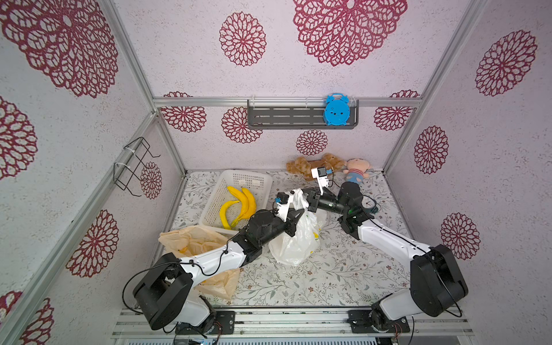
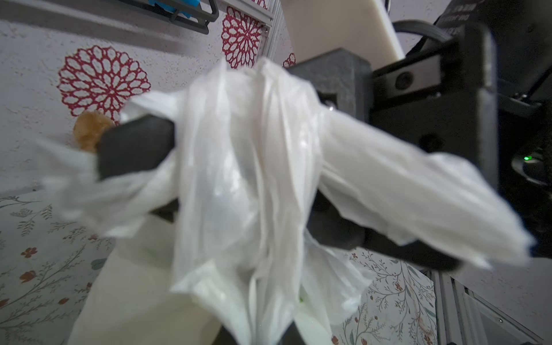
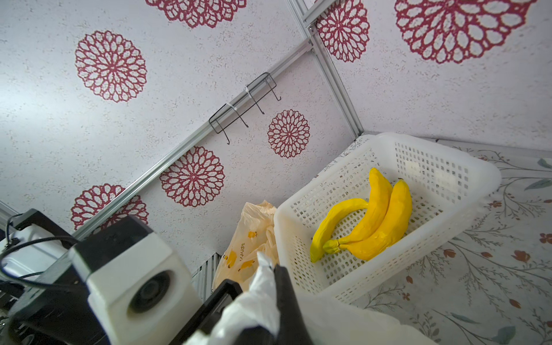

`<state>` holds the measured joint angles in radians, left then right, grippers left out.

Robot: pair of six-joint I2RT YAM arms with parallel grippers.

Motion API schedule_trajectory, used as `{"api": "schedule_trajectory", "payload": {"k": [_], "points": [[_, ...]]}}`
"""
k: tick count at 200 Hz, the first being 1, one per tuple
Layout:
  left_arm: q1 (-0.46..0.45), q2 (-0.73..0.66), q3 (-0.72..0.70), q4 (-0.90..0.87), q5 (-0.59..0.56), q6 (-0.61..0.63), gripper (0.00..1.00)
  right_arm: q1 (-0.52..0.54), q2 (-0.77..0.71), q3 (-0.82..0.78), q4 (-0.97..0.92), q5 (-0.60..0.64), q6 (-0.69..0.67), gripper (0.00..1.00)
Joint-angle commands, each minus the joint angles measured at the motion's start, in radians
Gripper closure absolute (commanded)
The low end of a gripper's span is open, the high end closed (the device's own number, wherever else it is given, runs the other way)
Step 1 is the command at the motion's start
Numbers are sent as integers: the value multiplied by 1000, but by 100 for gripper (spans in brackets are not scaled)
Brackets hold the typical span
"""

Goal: Place the banana into a plastic bag & tie a knot
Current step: Cross the plastic bag at the center of the board.

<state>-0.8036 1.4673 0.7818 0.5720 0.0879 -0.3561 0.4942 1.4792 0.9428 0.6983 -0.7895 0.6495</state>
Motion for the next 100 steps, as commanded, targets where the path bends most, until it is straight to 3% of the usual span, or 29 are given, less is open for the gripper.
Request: {"api": "schedule_trajectory", "payload": {"k": [1,43,100], "points": [[-15,36,-28,-7,-8,3,70,8,-48,-20,170,-67,33,100],[-14,30,-51,-12,-6,-1,45,7,-51,-62,266,-100,56,100],[-15,-104,-81,-132,-10,-12,18,6,-33,-96,277,-97,4,100]]}}
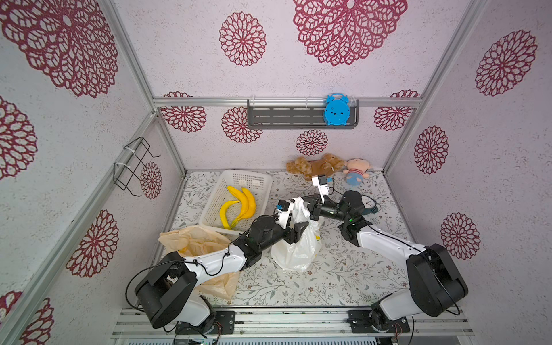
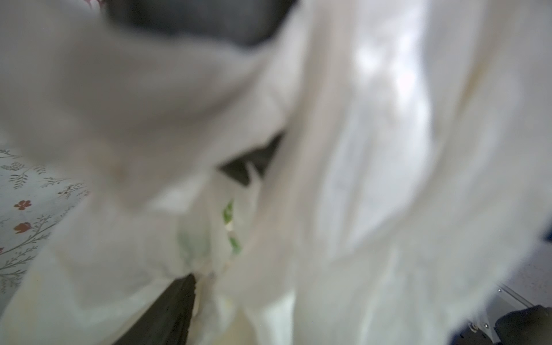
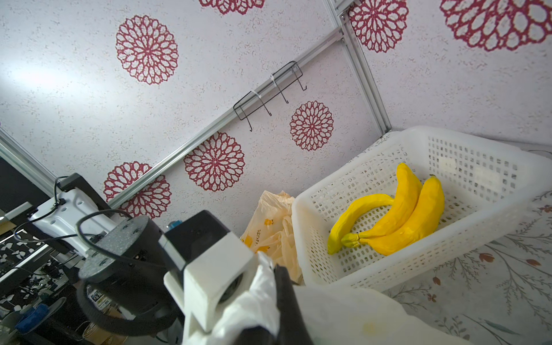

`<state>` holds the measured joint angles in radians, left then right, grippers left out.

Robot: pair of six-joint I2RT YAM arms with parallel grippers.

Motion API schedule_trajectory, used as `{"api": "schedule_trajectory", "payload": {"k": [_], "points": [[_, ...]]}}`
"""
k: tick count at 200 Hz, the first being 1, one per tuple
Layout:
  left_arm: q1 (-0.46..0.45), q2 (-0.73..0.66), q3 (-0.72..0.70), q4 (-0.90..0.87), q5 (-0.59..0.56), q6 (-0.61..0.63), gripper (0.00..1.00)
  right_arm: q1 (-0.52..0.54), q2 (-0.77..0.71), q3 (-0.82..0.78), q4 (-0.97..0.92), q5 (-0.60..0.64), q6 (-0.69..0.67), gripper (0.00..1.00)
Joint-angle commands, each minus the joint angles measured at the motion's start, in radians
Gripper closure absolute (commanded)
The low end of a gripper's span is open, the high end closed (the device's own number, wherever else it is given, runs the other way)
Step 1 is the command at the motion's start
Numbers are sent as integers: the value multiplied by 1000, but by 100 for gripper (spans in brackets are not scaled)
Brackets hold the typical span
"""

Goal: Place the banana into a plastic bag & tie a knot
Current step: Cross the plastic bag at the center of the board.

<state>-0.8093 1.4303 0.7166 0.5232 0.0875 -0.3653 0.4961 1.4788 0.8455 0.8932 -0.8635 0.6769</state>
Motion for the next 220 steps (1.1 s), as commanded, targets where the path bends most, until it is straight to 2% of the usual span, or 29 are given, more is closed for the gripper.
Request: {"api": "schedule_trajectory", "payload": {"k": [1,4,11,20,65,112,129,143,153,170,196,220], "points": [[-10,-69,-17,-86,-12,-3,17,4,-32,0,82,-22,-24,100],[-9,-78,-20,-94,-13,-3,7,3,-31,-1,82,-23,-26,100],[-9,-95,-25,-111,-20,-2,0,2,-29,-4,83,-24,-30,100],[-9,-115,-28,-143,-27,-1,3,2,-27,-7,83,-23,-34,100],[-9,-222,-36,-320,-53,-15,3,2,-22,-8,90,-22,-36,100],[-6,-406,-44,-519,-168,0,3,1,-23,0,85,-26,-37,100],[9,-470,-40,-546,-167,19,0,2,-21,0,88,-29,-34,100],[43,-506,-20,-561,-155,17,9,1,-20,0,89,-31,-31,100],[87,-504,19,-584,-99,10,14,2,-18,1,89,-32,-30,100],[161,-469,74,-570,56,-11,16,2,-15,3,103,-38,-18,100],[234,-414,110,-460,273,-63,17,2,-5,12,113,-47,-5,100],[303,-372,117,-355,401,-127,24,4,1,21,116,-52,1,100]]}}
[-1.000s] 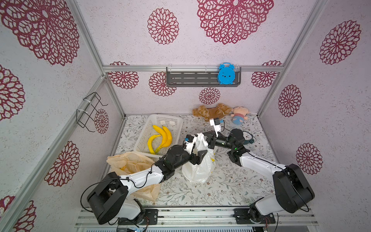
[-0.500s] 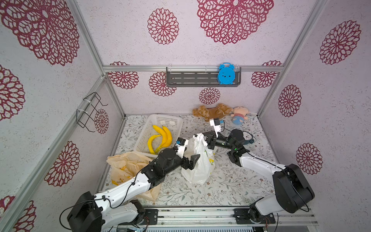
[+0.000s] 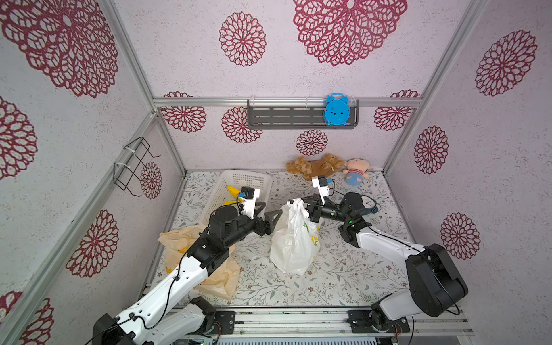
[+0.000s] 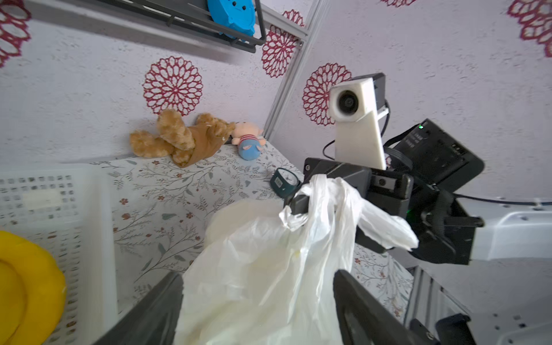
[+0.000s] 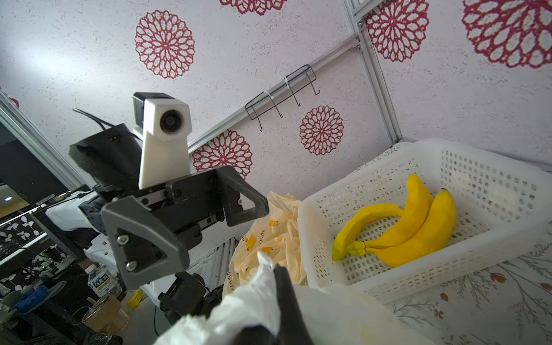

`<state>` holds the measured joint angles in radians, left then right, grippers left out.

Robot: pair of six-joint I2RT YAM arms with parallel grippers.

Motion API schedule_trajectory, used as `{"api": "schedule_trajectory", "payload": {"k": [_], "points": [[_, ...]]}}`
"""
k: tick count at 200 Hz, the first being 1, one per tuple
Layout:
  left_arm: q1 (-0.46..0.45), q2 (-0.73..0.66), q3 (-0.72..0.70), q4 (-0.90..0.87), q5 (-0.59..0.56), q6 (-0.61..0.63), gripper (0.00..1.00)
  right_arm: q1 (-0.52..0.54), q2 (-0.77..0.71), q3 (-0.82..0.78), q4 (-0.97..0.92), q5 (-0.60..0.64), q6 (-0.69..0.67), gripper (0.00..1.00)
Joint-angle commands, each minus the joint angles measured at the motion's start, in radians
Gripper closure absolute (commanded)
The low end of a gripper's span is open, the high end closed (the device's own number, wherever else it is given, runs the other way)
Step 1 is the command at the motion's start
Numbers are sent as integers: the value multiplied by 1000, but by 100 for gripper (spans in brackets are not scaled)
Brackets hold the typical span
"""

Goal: Place the banana into a plastic bag & tie a knot
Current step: Cross the plastic bag at the center of the board.

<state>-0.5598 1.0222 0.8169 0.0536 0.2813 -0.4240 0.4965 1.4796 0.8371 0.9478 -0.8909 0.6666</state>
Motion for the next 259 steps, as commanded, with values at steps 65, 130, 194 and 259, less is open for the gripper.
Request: {"api": "schedule_trajectory", "payload": {"k": [65,130,194,259], "points": [[157,234,22,440,468,-242,29,7,9,46,68,-44,25,100],[159,315,34,562,557,-321,37,17,48,92,70,-59,37,100],[159,323,-2,549,523,-289,35,16,73,113,120,-69,84,100],[159,358,7,586,560,-324,50,17,89,124,140,-73,107,100]]}}
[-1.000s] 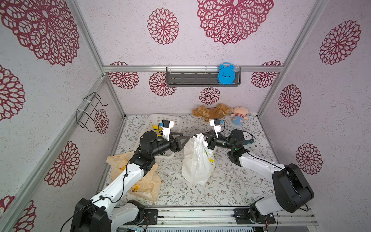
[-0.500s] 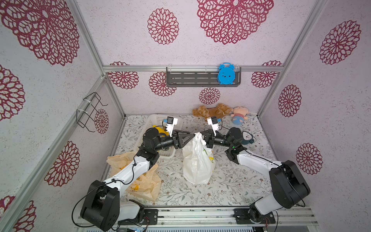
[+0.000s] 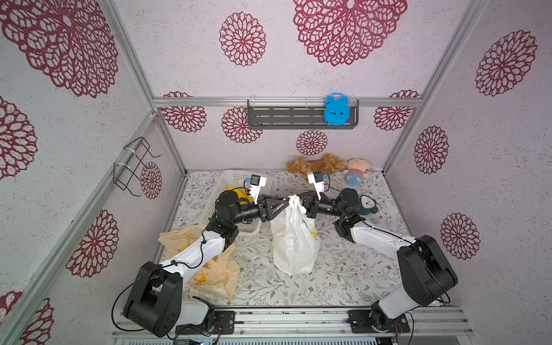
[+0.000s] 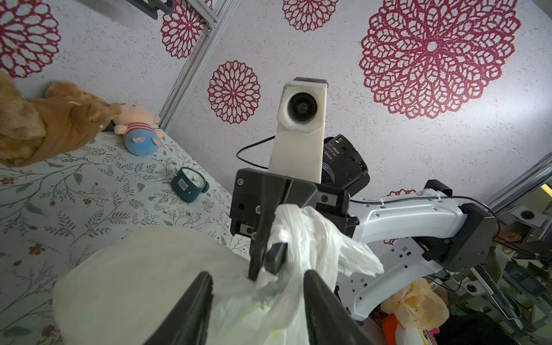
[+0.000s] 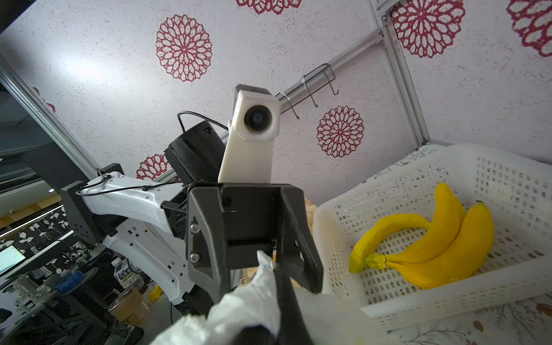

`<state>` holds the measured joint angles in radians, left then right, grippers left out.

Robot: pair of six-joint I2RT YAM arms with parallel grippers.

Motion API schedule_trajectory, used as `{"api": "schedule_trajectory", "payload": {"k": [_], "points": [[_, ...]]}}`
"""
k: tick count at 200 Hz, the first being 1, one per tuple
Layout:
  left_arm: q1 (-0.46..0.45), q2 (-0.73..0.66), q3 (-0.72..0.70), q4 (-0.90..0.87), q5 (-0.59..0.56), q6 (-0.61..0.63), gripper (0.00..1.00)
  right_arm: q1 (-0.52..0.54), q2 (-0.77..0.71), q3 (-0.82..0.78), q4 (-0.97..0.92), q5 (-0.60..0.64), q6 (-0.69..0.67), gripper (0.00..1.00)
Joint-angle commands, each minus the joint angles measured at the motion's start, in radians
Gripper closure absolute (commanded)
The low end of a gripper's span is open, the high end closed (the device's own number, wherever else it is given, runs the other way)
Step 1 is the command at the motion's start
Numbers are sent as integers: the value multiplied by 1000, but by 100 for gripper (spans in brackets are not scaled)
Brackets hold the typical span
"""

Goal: Place the banana into a plastic bag & tie a knot
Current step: Cross the plastic bag at the center of the board.

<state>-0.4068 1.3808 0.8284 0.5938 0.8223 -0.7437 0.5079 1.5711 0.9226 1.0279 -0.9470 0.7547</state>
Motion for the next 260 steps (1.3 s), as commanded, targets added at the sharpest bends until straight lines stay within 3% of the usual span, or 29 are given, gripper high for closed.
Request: {"api": "schedule_trajectory", "payload": {"k": [1,48,101,171,195,260], "points": [[6,0,-5,46,19,-5,50,6,-2,38,60,-17,18,100],[6,-3,-3,63,25,-20,67,7,8,42,54,-18,17,100],[9,-33,-11,37,-8,-3,100,8,10,45,18,-18,-6,100],[22,-108,-13,-106,-107,72,100,7,-16,34,-90,-22,-82,100],[25,-128,1,-174,-135,103,100,6,-23,25,-111,-26,-97,87],[30,-149,-1,-215,-163,124,100,6,-36,15,-106,-31,-95,86]]}}
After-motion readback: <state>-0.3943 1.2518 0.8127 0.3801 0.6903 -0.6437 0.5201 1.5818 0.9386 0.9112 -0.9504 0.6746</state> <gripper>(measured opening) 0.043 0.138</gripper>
